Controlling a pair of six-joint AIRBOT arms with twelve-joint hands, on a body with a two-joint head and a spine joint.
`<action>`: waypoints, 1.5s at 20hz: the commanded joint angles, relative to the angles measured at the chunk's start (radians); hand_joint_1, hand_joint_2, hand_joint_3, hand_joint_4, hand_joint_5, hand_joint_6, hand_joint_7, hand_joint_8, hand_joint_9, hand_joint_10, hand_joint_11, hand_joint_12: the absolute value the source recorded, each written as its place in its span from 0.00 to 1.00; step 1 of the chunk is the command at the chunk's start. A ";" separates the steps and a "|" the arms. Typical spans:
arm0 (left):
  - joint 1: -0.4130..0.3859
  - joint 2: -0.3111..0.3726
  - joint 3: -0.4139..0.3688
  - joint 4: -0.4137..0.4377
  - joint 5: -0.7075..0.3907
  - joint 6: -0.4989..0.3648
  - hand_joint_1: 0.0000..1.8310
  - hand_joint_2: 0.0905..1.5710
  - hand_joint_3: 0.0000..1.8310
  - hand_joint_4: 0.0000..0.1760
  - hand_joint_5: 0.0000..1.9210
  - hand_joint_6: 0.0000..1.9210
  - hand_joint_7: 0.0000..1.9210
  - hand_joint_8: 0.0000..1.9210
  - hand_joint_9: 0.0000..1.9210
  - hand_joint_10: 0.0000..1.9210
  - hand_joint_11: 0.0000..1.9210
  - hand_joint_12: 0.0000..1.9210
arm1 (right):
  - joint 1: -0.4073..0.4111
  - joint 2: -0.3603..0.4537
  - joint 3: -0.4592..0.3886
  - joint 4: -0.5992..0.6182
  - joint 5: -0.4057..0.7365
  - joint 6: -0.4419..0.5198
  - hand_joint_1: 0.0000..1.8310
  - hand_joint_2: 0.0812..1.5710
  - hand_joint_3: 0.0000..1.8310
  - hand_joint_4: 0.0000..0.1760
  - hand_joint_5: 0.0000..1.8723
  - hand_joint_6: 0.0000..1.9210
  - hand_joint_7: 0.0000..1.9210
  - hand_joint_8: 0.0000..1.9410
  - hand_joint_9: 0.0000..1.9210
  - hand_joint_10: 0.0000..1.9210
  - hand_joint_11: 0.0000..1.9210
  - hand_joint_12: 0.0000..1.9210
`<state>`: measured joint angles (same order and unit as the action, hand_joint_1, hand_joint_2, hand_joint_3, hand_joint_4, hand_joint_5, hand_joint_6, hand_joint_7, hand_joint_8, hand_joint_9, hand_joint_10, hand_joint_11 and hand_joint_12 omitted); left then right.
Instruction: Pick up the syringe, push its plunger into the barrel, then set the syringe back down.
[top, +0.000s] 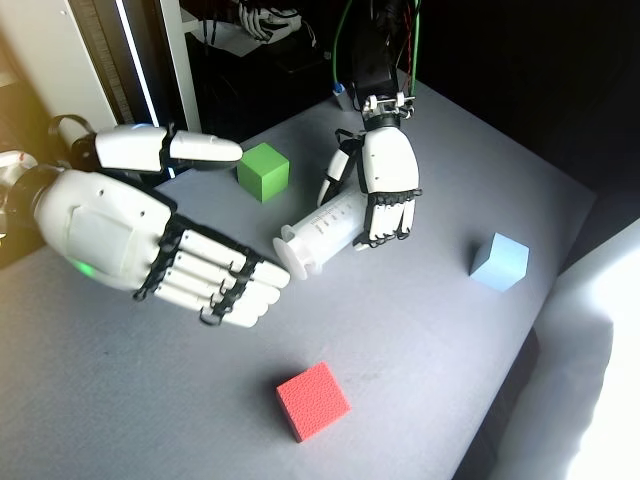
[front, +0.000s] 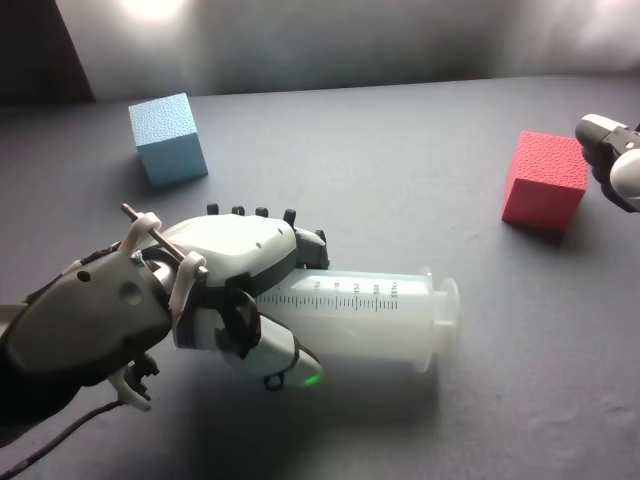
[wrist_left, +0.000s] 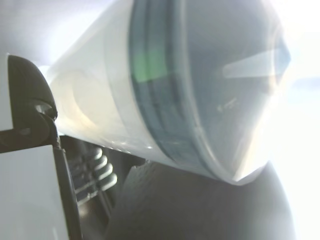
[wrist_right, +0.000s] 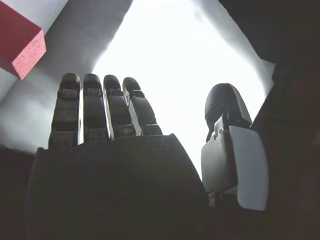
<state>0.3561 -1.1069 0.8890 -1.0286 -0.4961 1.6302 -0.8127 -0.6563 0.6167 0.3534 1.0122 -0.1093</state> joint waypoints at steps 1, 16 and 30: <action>-0.005 0.004 0.001 0.035 -0.062 -0.010 0.63 0.78 0.00 0.09 0.38 0.69 0.41 0.70 0.39 0.37 0.18 0.70 | 0.011 0.010 0.002 -0.024 0.107 -0.031 0.00 0.72 0.00 0.00 0.00 0.00 0.00 0.00 0.00 0.00 0.00 0.00; 0.002 0.004 -0.006 0.025 -0.072 -0.015 0.37 0.77 0.00 0.00 0.32 0.02 0.37 0.09 0.23 0.39 0.05 0.71 | 0.023 0.011 0.023 -0.126 0.088 -0.164 0.00 0.72 0.00 0.00 0.00 0.00 0.00 0.00 0.00 0.00 0.00 0.00; -0.191 0.088 -0.021 -0.024 0.078 0.210 0.35 0.73 0.00 0.00 0.29 0.00 0.37 0.00 0.26 0.25 0.06 0.65 | 0.381 0.001 0.221 -1.032 -0.047 -0.263 0.00 0.72 0.00 0.00 0.00 0.00 0.00 0.00 0.00 0.00 0.00 0.00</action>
<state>0.1642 -1.0248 0.8661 -1.0779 -0.3946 1.8412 -0.4397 -0.6636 0.8375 -0.7391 0.8452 -0.3725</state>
